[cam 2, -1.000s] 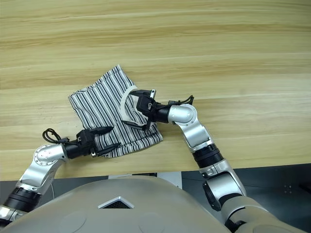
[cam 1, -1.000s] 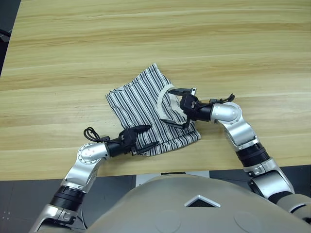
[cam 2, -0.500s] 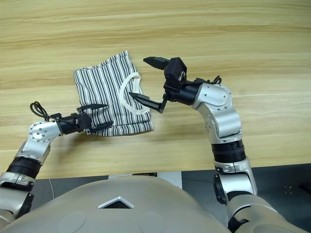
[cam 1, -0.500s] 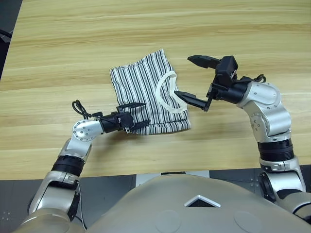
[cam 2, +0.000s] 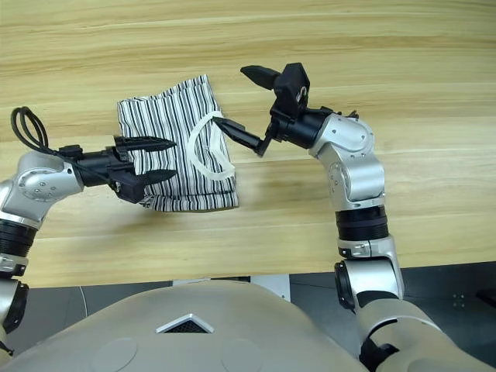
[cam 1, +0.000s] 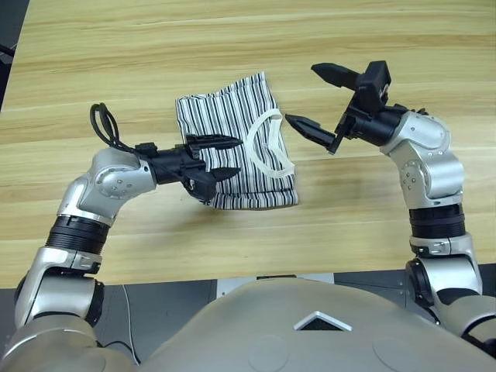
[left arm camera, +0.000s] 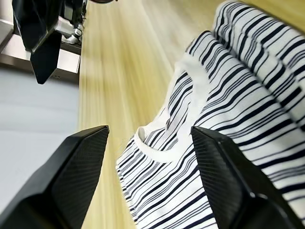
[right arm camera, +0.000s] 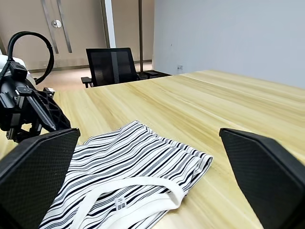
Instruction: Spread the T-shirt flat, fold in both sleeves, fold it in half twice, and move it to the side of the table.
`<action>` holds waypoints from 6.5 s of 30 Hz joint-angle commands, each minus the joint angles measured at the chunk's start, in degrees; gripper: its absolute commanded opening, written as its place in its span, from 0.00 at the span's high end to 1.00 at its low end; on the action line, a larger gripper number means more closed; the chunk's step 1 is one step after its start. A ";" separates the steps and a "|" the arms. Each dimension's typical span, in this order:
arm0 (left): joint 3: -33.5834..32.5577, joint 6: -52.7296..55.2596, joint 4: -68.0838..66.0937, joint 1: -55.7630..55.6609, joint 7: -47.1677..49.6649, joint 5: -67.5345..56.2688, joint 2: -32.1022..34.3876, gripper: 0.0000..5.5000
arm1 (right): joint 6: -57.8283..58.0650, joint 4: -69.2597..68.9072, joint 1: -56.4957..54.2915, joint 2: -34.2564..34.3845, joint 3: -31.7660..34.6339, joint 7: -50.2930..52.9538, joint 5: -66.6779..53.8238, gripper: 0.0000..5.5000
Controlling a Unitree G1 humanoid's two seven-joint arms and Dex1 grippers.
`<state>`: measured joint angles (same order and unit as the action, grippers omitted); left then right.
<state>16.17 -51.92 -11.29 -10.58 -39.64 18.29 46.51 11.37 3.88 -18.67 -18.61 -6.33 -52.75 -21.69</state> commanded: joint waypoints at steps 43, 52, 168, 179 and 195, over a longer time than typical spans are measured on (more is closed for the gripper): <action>5.39 2.03 -11.50 10.13 1.78 6.08 8.71 0.14 | -82.21 46.82 -13.16 -9.00 -28.64 23.67 59.87 0.00; 8.07 1.31 -12.75 7.95 2.47 7.43 6.00 0.14 | -81.74 48.69 -14.42 -7.41 -32.87 30.45 64.07 0.00; 1.80 39.39 -13.77 -6.71 -35.75 -28.09 -5.71 0.96 | -33.35 18.80 -3.82 -7.64 -16.93 -4.29 22.80 0.89; -7.49 47.65 -26.47 -13.16 -41.31 -37.05 -12.12 0.64 | -35.43 43.12 -9.82 0.19 -10.63 0.11 21.10 0.56; -20.44 41.82 -45.18 -15.96 -36.13 -37.31 -12.49 0.31 | -40.42 43.59 -7.97 2.54 -3.13 5.12 18.66 0.03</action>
<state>-0.26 -9.15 -56.22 -26.61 -74.52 -16.12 33.35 -28.90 53.03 -28.66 -15.40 -11.01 -46.49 -0.79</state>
